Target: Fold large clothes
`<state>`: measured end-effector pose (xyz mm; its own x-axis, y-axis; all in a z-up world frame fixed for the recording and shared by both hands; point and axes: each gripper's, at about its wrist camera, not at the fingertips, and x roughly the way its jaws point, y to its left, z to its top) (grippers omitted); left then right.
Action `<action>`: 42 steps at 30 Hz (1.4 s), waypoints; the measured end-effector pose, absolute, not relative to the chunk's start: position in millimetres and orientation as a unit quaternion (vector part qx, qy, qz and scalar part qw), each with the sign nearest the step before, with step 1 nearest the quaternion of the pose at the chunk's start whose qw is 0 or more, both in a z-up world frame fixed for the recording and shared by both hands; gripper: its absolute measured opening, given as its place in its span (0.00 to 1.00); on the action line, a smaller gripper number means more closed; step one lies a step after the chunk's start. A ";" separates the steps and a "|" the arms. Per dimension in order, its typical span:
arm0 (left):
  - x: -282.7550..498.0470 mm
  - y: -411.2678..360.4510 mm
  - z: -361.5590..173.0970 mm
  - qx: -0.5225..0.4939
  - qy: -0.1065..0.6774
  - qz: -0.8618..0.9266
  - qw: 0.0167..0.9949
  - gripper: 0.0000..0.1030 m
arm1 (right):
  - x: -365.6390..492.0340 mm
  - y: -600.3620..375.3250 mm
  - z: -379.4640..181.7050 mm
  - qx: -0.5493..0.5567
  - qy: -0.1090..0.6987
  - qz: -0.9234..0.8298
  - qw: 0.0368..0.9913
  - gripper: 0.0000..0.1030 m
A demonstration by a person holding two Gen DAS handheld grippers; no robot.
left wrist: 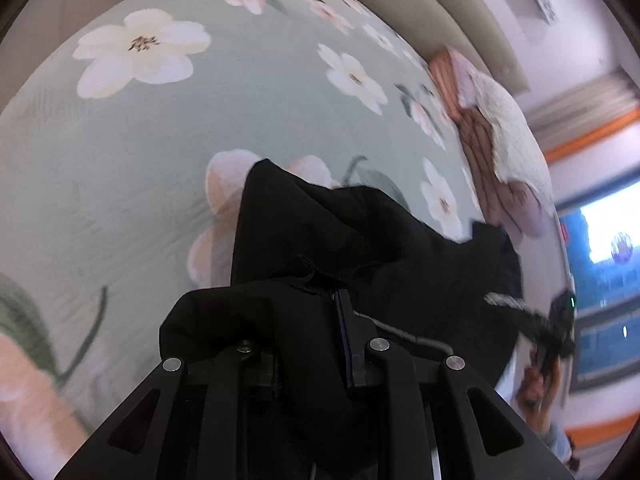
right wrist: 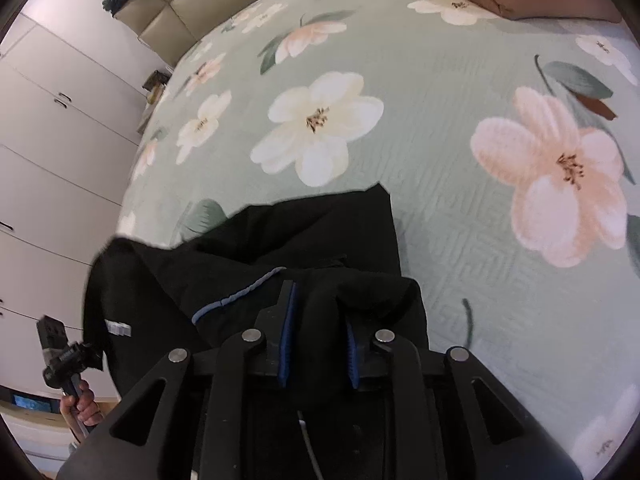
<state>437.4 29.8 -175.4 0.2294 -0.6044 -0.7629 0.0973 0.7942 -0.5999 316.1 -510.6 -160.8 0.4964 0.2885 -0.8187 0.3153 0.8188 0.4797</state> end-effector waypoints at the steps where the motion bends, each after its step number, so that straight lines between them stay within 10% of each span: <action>1: 430.7 35.0 -166.6 -0.220 0.584 -0.249 0.741 0.23 | 312.9 -513.4 -153.7 0.309 0.498 -0.002 0.810 0.23; 10: 402.8 130.7 -115.5 -0.351 0.564 -0.312 0.679 0.38 | 304.7 -542.9 -136.1 0.450 0.460 0.037 0.765 0.31; 14: 421.9 137.7 -86.8 -0.294 0.524 -0.266 0.754 0.60 | 306.7 -537.7 -133.7 0.439 0.470 0.025 0.766 0.31; 20: 446.4 73.9 -137.8 -0.146 0.589 -0.215 0.765 0.60 | 285.7 -538.9 -101.7 0.433 0.420 0.050 0.796 0.39; 26: 473.6 63.4 -183.5 -0.206 0.595 -0.231 0.742 0.60 | 265.7 -538.6 -75.5 0.382 0.407 0.038 0.829 0.48; 30: 484.0 55.9 -201.7 -0.222 0.610 -0.238 0.723 0.60 | 261.1 -546.7 -64.1 0.338 0.387 0.011 0.858 0.94; 42: 500.8 42.7 -234.6 -0.275 0.618 -0.244 0.695 0.60 | 373.1 -507.9 -184.6 0.121 0.532 0.052 0.837 0.85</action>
